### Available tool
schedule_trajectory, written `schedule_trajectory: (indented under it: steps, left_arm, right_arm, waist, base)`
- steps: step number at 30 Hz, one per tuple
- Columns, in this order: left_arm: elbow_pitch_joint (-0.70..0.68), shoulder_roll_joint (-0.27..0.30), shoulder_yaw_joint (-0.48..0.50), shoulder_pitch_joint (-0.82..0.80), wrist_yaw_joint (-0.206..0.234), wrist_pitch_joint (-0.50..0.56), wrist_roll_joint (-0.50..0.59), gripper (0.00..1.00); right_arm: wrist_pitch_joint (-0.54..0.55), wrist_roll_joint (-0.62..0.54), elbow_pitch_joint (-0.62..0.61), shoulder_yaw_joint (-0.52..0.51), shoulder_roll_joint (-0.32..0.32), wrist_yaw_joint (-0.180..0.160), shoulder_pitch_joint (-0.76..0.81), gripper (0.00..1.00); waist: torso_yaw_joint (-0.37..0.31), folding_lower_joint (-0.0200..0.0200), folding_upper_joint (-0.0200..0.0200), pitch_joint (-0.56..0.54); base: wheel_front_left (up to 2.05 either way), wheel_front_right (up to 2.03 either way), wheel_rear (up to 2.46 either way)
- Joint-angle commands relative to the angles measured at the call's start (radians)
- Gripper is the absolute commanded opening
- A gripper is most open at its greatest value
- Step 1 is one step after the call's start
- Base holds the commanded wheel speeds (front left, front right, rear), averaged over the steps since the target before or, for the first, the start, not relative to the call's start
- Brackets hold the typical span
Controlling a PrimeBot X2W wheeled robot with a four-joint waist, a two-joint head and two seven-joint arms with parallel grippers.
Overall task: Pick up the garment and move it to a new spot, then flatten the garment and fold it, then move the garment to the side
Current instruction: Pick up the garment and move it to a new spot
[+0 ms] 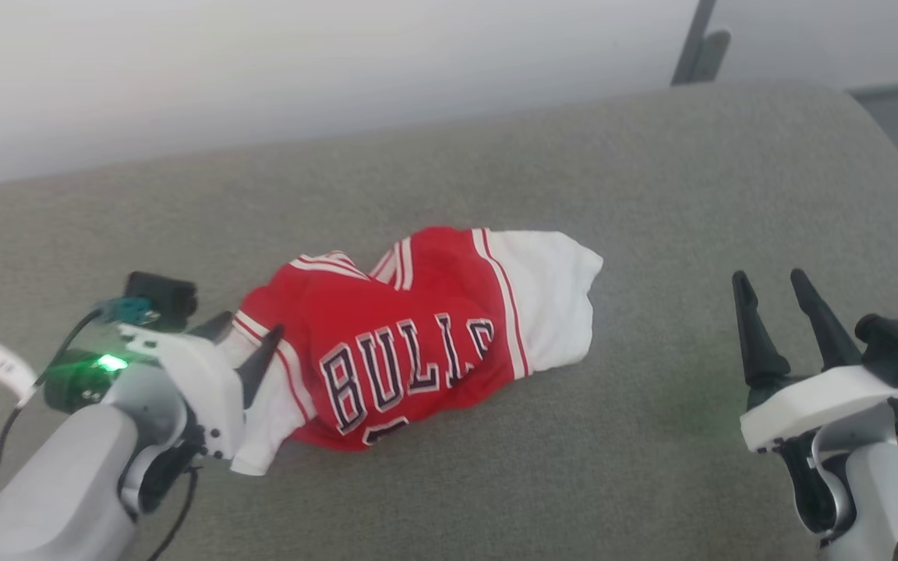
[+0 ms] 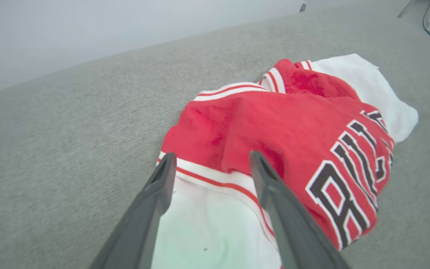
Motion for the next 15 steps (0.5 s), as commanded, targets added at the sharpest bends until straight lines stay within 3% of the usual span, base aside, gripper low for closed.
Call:
schedule_trajectory:
  steps: [1, 15]
  left_arm:
    - [-0.019, 0.013, 0.011, 0.021, -0.004, -0.042, 0.005, 1.0]
    - [-0.146, 0.108, 0.168, 0.261, 0.043, -0.396, -0.008, 1.0]
  right_arm:
    - [0.005, 0.002, -0.004, 0.002, -0.006, 0.0, 0.016, 1.0]
    - [0.028, 0.001, -0.03, -0.004, -0.033, 0.0, 0.077, 1.0]
  waist:
    - [0.021, 0.0, -0.0001, -0.03]
    - [0.095, 0.0, -0.0001, -0.109]
  base:
    - [0.0, 0.0, 0.0]
    - [0.0, 0.0, 0.0]
